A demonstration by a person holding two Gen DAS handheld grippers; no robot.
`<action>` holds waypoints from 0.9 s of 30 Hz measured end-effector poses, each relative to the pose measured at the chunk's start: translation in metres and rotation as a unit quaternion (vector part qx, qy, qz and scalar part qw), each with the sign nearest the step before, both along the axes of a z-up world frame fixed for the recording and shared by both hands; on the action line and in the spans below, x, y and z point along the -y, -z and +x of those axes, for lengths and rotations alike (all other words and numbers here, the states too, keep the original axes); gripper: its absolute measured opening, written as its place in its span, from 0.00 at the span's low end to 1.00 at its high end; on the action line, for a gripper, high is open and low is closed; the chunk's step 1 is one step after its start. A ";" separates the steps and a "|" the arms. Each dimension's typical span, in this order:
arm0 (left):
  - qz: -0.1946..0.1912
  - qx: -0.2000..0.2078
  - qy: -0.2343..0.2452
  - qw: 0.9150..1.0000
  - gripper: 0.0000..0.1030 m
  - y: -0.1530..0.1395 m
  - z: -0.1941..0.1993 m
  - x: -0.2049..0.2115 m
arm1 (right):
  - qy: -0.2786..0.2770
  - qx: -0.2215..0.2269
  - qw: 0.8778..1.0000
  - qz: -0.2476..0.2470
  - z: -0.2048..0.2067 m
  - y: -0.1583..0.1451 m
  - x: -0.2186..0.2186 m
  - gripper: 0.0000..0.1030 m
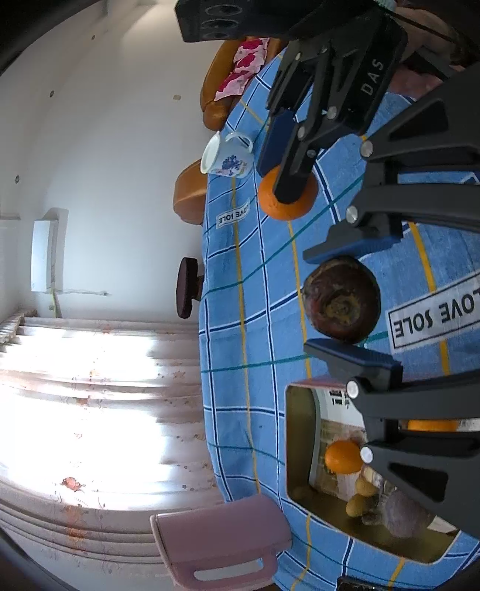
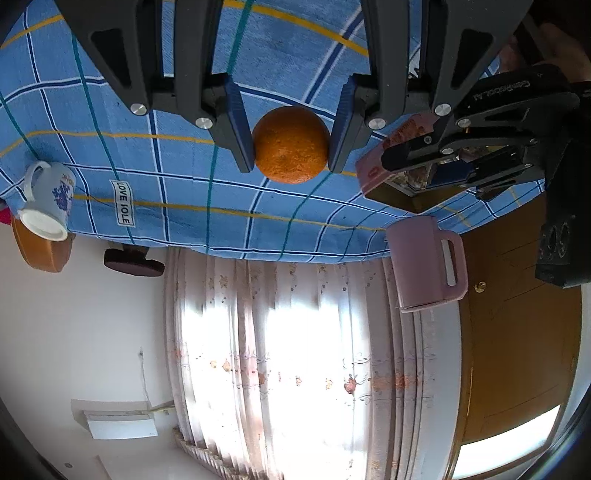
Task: Organize fruits
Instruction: 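Lift and carry the orange and the dark brown fruit over the tin box with both tools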
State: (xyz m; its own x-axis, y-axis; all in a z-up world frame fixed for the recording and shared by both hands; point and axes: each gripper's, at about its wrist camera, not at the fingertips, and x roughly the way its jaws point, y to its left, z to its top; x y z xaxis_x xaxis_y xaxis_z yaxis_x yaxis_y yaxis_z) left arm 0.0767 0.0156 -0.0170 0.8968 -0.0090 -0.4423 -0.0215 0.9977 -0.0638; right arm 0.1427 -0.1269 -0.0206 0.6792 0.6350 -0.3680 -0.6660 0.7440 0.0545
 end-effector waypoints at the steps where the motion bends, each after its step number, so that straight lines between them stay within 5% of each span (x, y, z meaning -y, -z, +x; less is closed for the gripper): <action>1: 0.000 0.002 -0.002 1.000 0.42 -0.001 -0.002 -0.002 | -0.001 0.001 1.000 -0.001 0.000 -0.001 -0.001 0.42; 27: -0.005 0.033 -0.054 0.998 0.42 -0.018 -0.033 -0.044 | -0.040 0.032 0.999 -0.010 -0.014 -0.018 -0.048 0.42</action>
